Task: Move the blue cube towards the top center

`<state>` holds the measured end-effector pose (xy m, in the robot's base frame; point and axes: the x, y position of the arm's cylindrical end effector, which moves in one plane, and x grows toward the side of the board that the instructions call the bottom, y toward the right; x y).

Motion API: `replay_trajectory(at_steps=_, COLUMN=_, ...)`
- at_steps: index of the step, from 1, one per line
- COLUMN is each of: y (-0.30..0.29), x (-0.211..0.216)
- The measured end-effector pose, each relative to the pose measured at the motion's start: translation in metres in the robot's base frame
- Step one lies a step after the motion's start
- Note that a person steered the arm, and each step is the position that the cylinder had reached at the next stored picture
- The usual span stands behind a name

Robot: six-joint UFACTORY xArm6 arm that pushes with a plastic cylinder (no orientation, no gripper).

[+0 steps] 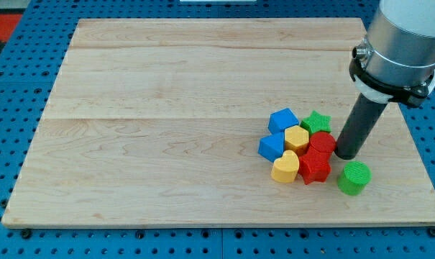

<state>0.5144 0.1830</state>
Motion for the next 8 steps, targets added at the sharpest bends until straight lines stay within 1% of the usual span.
replay_trajectory(at_steps=1, y=-0.019, x=-0.005)
replay_trajectory(at_steps=2, y=-0.058, x=-0.012)
replay_trajectory(at_steps=3, y=-0.067, x=-0.012)
replay_trajectory(at_steps=4, y=-0.087, x=-0.024)
replay_trajectory(at_steps=5, y=-0.112, x=-0.044)
replay_trajectory(at_steps=6, y=-0.093, x=-0.047)
replay_trajectory(at_steps=7, y=-0.091, x=-0.062)
replay_trajectory(at_steps=8, y=-0.092, x=-0.093)
